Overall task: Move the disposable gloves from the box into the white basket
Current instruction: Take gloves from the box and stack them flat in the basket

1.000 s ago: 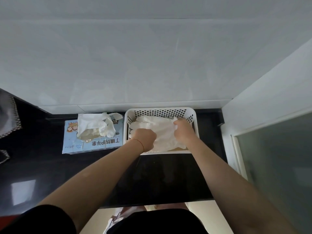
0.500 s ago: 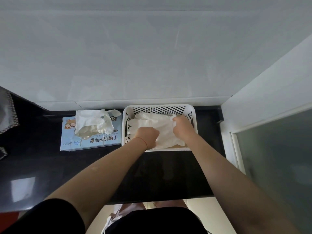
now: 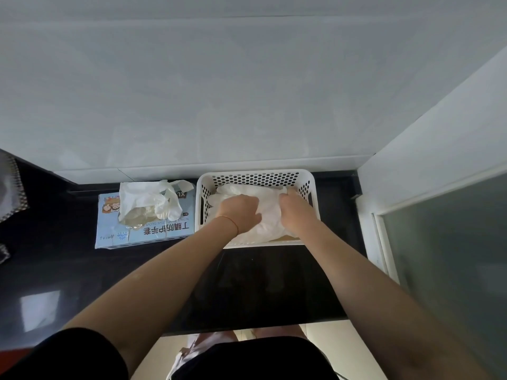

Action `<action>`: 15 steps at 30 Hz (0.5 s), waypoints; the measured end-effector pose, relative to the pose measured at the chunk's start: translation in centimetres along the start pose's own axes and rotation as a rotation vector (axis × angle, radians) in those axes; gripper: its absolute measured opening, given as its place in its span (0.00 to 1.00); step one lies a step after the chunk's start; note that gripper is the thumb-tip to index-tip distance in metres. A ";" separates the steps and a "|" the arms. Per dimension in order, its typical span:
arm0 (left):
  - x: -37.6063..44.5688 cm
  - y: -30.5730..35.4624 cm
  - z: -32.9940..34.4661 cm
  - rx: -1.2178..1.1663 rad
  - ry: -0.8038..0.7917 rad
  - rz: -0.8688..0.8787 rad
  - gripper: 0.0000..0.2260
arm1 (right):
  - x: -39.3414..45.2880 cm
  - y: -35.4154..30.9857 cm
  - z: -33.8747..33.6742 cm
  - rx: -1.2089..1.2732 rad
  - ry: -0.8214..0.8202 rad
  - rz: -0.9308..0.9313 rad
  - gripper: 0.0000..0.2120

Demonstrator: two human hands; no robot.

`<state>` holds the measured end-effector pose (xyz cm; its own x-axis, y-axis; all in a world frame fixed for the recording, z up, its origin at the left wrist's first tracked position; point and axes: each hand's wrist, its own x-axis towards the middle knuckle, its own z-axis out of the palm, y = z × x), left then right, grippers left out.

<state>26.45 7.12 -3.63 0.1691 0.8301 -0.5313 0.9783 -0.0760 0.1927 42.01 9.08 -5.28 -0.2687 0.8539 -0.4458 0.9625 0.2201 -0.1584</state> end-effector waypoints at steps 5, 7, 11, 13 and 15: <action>0.2 -2.7 1.0 0.046 -0.126 -0.085 0.47 | -0.1 0.2 0.3 -0.117 -0.005 -0.014 0.20; 0.5 -3.3 1.7 0.037 -0.143 -0.100 0.51 | -0.2 0.4 0.6 -0.162 0.003 -0.016 0.23; 0.7 -3.6 2.3 0.033 -0.116 -0.089 0.53 | -0.3 0.5 0.8 -0.330 0.082 -0.032 0.22; 0.8 -3.6 2.1 0.048 -0.116 -0.092 0.54 | -0.3 0.2 0.7 -0.381 0.137 -0.031 0.19; 0.7 -3.7 1.7 0.026 -0.096 -0.095 0.52 | -0.2 -0.4 0.3 -0.363 0.165 -0.037 0.15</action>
<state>23.12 7.03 -6.09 0.0853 0.7777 -0.6228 0.9930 -0.0154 0.1167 41.67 8.67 -5.36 -0.3222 0.9002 -0.2930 0.9109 0.3791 0.1630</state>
